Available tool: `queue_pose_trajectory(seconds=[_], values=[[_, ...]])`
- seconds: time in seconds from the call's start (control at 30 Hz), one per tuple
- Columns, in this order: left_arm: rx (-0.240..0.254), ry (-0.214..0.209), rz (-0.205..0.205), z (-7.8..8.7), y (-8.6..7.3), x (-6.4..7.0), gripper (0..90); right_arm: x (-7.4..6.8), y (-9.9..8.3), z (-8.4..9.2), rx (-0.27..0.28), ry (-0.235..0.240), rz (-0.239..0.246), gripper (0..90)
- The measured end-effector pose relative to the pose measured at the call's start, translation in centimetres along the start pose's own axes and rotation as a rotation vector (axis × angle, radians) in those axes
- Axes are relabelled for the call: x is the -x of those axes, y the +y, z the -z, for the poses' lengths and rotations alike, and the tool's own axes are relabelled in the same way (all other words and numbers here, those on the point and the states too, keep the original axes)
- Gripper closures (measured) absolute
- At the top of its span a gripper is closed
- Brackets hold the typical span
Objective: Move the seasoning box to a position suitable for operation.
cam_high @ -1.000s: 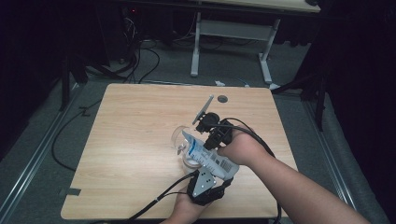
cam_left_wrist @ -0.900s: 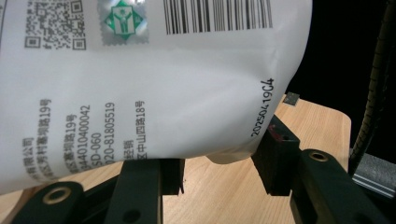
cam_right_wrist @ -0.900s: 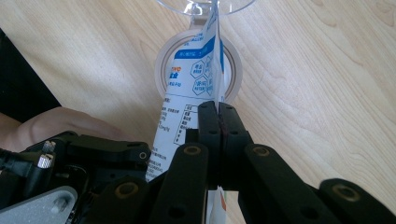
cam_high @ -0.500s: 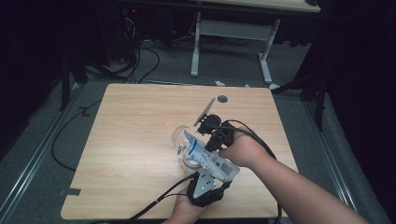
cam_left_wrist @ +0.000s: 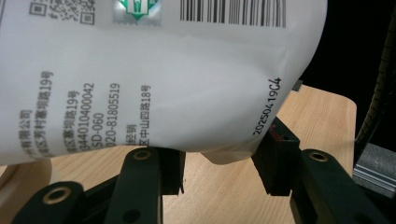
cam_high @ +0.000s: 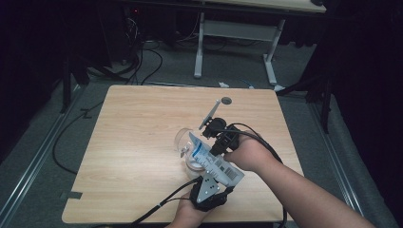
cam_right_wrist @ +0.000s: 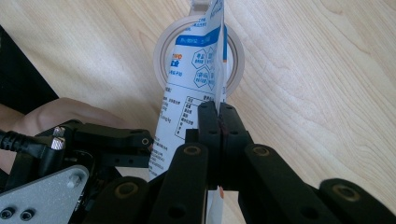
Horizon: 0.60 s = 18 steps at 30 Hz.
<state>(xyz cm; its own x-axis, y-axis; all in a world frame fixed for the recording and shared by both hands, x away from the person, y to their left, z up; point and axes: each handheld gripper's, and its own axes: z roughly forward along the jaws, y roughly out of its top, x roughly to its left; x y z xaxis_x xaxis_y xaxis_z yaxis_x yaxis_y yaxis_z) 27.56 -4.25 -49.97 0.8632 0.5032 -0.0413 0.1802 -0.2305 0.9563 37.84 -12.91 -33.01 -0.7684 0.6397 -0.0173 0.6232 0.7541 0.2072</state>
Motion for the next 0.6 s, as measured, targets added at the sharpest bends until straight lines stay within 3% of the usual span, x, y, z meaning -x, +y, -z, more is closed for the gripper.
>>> queue_pose_trajectory(seconds=[0.6], values=[[-0.012, 0.003, 0.006, 0.0, -0.41, -0.28, 58.7, 0.07, -0.02, -0.13, -0.011, 0.003, -0.008, 89.8]])
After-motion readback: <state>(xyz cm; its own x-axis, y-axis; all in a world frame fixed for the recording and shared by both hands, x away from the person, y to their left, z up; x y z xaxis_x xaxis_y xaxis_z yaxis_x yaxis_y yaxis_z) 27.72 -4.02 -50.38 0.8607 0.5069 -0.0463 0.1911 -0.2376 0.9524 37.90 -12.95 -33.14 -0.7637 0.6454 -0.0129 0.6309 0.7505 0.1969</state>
